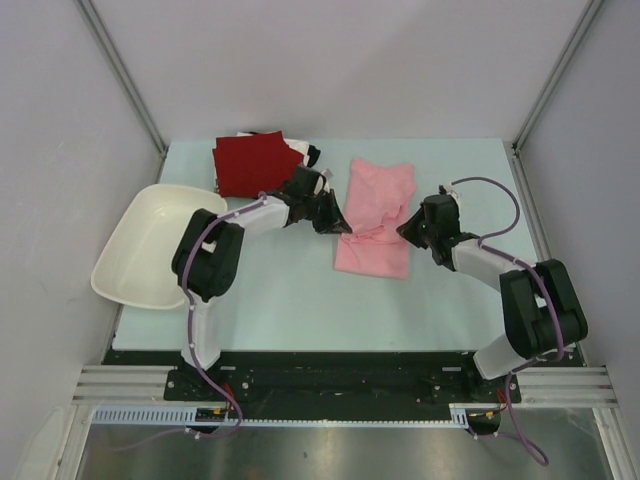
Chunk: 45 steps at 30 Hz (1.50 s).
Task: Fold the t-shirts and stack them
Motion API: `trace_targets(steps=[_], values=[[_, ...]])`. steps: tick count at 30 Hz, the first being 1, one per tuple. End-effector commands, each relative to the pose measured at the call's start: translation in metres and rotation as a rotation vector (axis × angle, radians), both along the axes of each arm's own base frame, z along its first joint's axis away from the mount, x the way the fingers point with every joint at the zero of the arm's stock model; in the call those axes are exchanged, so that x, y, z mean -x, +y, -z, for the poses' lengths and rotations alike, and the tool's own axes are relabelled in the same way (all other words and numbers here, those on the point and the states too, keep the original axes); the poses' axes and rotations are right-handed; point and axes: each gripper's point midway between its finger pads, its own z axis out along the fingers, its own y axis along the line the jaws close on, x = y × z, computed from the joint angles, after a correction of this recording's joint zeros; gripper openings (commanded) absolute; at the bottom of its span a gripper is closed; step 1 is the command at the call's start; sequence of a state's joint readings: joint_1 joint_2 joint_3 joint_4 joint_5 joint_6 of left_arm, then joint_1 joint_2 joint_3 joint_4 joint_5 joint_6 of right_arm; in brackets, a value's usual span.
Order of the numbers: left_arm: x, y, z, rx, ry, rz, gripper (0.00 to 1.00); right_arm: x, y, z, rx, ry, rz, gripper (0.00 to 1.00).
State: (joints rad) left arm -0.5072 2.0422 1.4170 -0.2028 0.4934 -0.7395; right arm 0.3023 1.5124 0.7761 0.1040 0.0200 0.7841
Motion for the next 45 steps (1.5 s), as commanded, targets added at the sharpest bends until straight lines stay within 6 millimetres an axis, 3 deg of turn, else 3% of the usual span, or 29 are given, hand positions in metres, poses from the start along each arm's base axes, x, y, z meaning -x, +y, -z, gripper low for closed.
trace_targets(steps=[1, 2, 3, 4, 5, 6, 8, 12, 16, 17, 18, 19, 20, 21, 22, 23, 24, 25, 26, 27, 28, 29, 31, 32, 33, 36, 45], values=[[-0.029, -0.002, -0.014, 0.027, -0.060, 0.018, 0.13, -0.038, 0.000, -0.024, -0.021, -0.092, 0.014, 0.00], [-0.041, -0.003, -0.024, 0.044, -0.085, 0.015, 0.48, -0.043, -0.001, -0.012, -0.017, -0.064, 0.022, 0.01], [-0.046, -0.005, -0.028, 0.063, -0.095, 0.017, 0.65, -0.057, -0.005, -0.020, -0.029, -0.080, 0.043, 0.14], [-0.053, -0.007, -0.025, 0.076, -0.091, 0.012, 0.77, -0.064, -0.008, -0.020, -0.044, -0.076, 0.067, 0.51], [-0.067, -0.008, -0.039, 0.103, -0.126, 0.005, 1.00, -0.074, -0.010, -0.012, -0.050, -0.075, 0.080, 0.68], [-0.075, -0.011, -0.040, 0.129, -0.130, 0.007, 1.00, -0.088, -0.015, -0.023, -0.062, -0.106, 0.101, 0.90], [-0.098, -0.009, -0.068, 0.180, -0.185, -0.013, 1.00, -0.106, -0.021, -0.033, -0.062, -0.162, 0.129, 0.98], [-0.122, -0.003, -0.108, 0.258, -0.269, -0.047, 1.00, -0.119, -0.033, -0.060, -0.050, -0.242, 0.176, 1.00], [-0.100, 0.010, -0.112, 0.222, -0.263, -0.052, 1.00, -0.096, -0.034, -0.068, 0.022, -0.204, 0.154, 1.00], [-0.078, 0.014, -0.084, 0.180, -0.201, -0.049, 1.00, -0.084, -0.034, -0.062, 0.066, -0.165, 0.127, 1.00], [-0.065, 0.020, -0.098, 0.169, -0.233, -0.056, 1.00, -0.073, -0.032, -0.072, 0.079, -0.172, 0.114, 1.00], [-0.056, 0.028, -0.089, 0.128, -0.227, -0.091, 1.00, -0.057, -0.026, -0.061, 0.112, -0.140, 0.093, 1.00], [-0.030, 0.037, -0.057, 0.080, -0.162, -0.098, 1.00, -0.046, -0.026, -0.057, 0.152, -0.125, 0.070, 1.00], [-0.016, 0.043, -0.069, 0.076, -0.188, -0.111, 1.00, -0.030, -0.025, -0.064, 0.169, -0.121, 0.057, 1.00], [0.009, 0.052, -0.038, 0.014, -0.134, -0.126, 1.00, -0.010, -0.032, -0.042, 0.221, -0.059, 0.060, 1.00], [0.021, 0.055, -0.049, 0.023, -0.161, -0.125, 1.00, 0.002, -0.028, -0.039, 0.233, -0.047, 0.044, 1.00], [0.032, 0.057, -0.042, 0.015, -0.155, -0.124, 1.00, 0.013, -0.030, -0.032, 0.240, -0.027, 0.044, 1.00], [0.055, 0.061, -0.023, -0.005, -0.110, -0.109, 1.00, 0.024, -0.029, -0.035, 0.218, -0.033, 0.026, 1.00], [0.063, 0.060, -0.029, 0.023, -0.131, -0.102, 1.00, 0.043, -0.032, -0.013, 0.223, 0.016, 0.010, 1.00], [0.071, 0.059, -0.026, 0.033, -0.127, -0.094, 1.00, 0.053, -0.030, -0.007, 0.203, 0.031, 0.003, 1.00], [0.086, 0.059, -0.013, 0.027, -0.104, -0.077, 1.00, 0.062, -0.026, -0.015, 0.178, 0.002, -0.012, 1.00], [0.089, 0.057, -0.014, 0.040, -0.123, -0.073, 1.00, 0.078, -0.030, 0.003, 0.189, 0.036, -0.015, 0.99], [0.101, 0.057, -0.002, 0.026, -0.098, -0.060, 1.00, 0.092, -0.026, 0.006, 0.173, 0.027, -0.027, 0.99], [0.102, 0.054, 0.001, 0.028, -0.099, -0.057, 1.00, 0.097, -0.025, 0.001, 0.158, 0.004, -0.029, 0.99], [0.102, 0.054, 0.005, 0.023, -0.096, -0.062, 1.00, 0.105, -0.028, 0.010, 0.158, 0.021, -0.032, 0.99], [0.097, 0.052, 0.014, 0.016, -0.095, -0.083, 1.00, 0.113, -0.027, 0.014, 0.129, 0.010, -0.037, 0.99], [0.071, 0.047, 0.048, -0.054, -0.036, -0.149, 1.00, 0.108, -0.021, 0.032, 0.096, 0.016, -0.017, 0.99]])
